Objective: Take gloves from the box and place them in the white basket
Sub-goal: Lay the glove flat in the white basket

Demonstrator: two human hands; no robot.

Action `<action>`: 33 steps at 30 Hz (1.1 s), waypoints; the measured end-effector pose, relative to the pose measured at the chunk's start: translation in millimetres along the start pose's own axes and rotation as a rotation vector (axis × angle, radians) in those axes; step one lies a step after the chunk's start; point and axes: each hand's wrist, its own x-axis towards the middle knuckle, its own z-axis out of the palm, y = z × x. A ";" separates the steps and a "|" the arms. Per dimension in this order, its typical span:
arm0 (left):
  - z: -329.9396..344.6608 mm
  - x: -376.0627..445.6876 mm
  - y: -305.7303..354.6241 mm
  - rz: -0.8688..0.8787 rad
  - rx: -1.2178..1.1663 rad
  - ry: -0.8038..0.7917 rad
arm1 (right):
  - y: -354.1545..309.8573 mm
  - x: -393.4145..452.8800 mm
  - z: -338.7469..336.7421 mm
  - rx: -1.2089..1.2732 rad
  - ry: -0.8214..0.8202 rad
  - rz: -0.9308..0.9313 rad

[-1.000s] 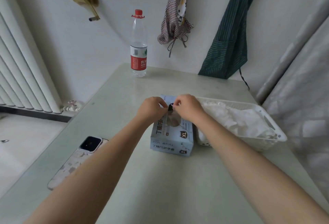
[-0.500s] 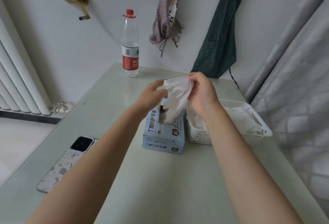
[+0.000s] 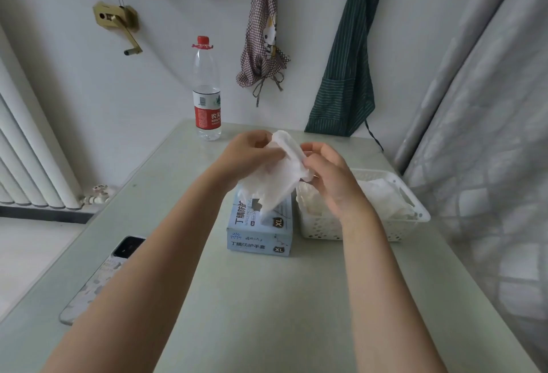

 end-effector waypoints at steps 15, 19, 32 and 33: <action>27.8 -24.2 2.5 -0.132 0.210 -0.173 | -4.2 -30.0 -37.0 -0.386 0.352 -0.053; 28.6 -22.5 -5.4 -0.144 0.176 -0.112 | 1.1 -32.0 -37.7 -0.412 0.121 0.069; 15.6 -4.0 -45.6 -0.137 0.451 -0.188 | 8.6 -19.4 -35.8 -0.489 0.309 -0.025; 14.7 -4.5 -46.4 -0.133 0.480 -0.183 | 8.2 -17.8 -35.5 -0.496 0.325 -0.048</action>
